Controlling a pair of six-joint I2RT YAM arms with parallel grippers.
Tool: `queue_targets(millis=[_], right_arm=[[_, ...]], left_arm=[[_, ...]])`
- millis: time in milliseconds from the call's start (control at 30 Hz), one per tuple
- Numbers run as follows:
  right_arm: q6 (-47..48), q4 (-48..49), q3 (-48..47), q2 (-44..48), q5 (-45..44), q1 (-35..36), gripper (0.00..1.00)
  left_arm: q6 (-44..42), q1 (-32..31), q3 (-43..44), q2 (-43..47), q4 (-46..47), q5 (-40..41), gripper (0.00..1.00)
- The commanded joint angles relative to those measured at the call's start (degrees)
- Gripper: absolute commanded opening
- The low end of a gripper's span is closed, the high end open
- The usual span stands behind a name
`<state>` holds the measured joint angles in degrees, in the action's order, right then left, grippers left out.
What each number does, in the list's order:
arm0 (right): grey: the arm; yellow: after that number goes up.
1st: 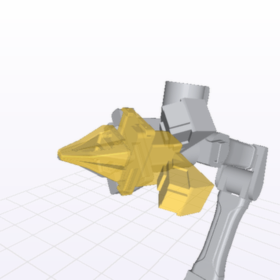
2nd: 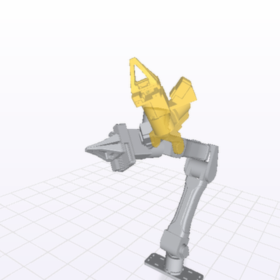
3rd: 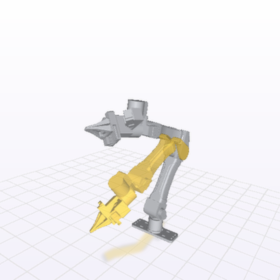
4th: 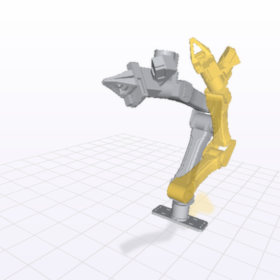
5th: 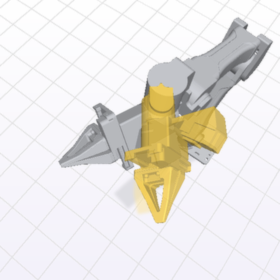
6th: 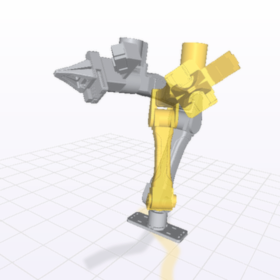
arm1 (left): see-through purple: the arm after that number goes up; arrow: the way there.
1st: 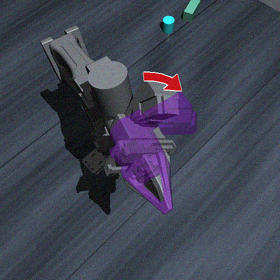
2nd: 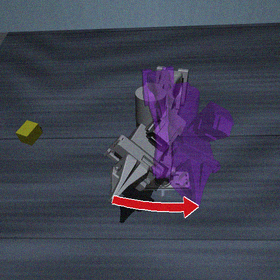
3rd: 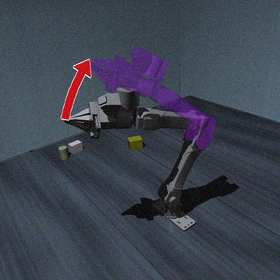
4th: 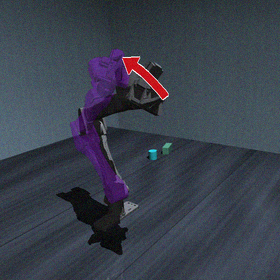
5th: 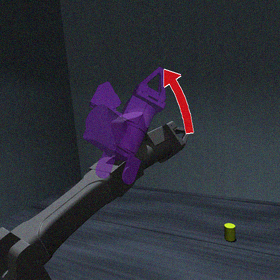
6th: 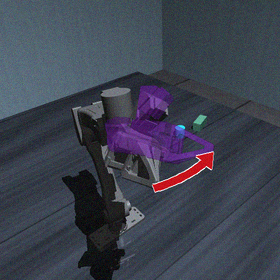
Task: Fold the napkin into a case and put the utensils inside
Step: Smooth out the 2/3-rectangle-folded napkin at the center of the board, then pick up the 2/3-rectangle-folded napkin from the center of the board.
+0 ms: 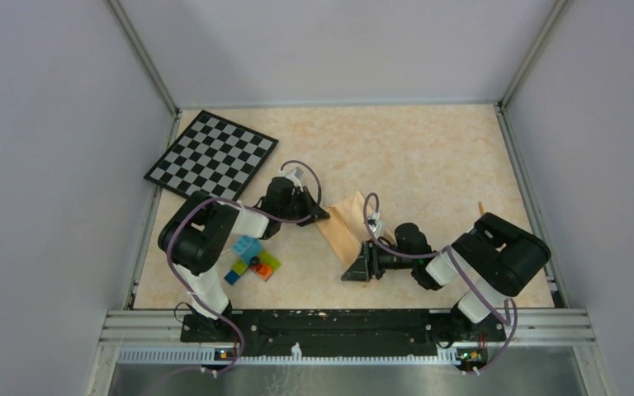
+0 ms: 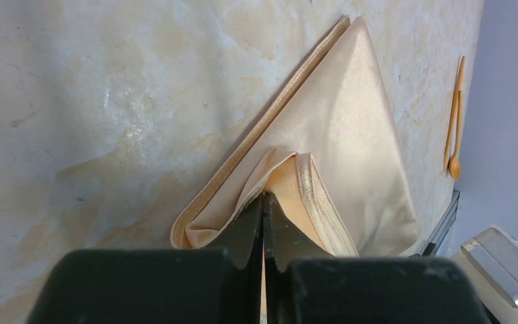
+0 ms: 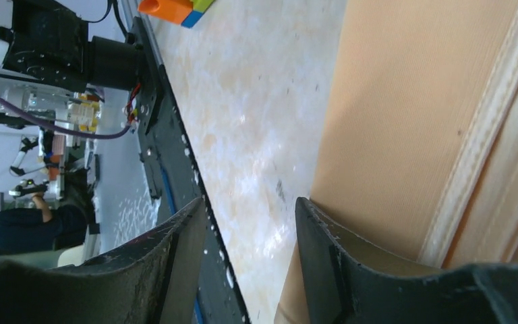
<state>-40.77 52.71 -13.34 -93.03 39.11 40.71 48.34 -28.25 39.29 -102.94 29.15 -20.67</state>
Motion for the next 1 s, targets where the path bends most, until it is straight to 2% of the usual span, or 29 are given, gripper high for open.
queue_targets(millis=[0,167,267,300,433,533,633,733,867,967], right_arm=[[-3.93,3.99,7.2,0.81,-0.46,-0.19,0.51],[-10.3,11.6,14.66,3.59,-1.1,-0.03,0.49],[-9.82,4.43,14.91,9.59,-2.14,0.14,0.48],[-8.86,-0.07,14.11,12.41,-2.64,0.11,0.48],[-3.34,-30.17,6.48,28.28,-7.19,-0.13,0.5],[1.16,-48.23,-0.88,38.52,-13.78,-4.47,0.59],[5.92,-59.97,-6.91,39.99,-17.06,-15.2,0.62],[8.77,-64.78,-10.85,34.27,-16.15,-26.69,0.6],[12.02,-67.61,-15.48,28.17,-21.34,-29.67,0.59],[12.56,-64.29,-15.02,25.02,-19.99,-29.92,0.59]], left_arm=[[-2.37,0.74,0.19,-2.99,-4.74,2.73,0.0],[-3.2,0.84,1.75,-3.6,-6.01,2.35,0.0],[-4.51,0.93,3.8,-5.31,-6.31,0.42,0.0],[-5.27,1.05,4.72,-6.09,-6.93,-0.37,0.0],[-9.15,1.48,9.29,-8.31,-11.98,-1.59,0.0],[-13.24,1.78,13.42,-8.92,-17.8,-1.89,0.01],[-18.7,1.76,18.91,-9.07,-24.19,-2.58,0.12],[-23.71,1.82,25.26,-9.17,-32.67,-1.68,0.21],[-26.91,1.79,29.68,-5.83,-37.96,-2.46,0.36],[-28.33,1.78,29.97,-1.85,-38.62,-4.1,0.55]])
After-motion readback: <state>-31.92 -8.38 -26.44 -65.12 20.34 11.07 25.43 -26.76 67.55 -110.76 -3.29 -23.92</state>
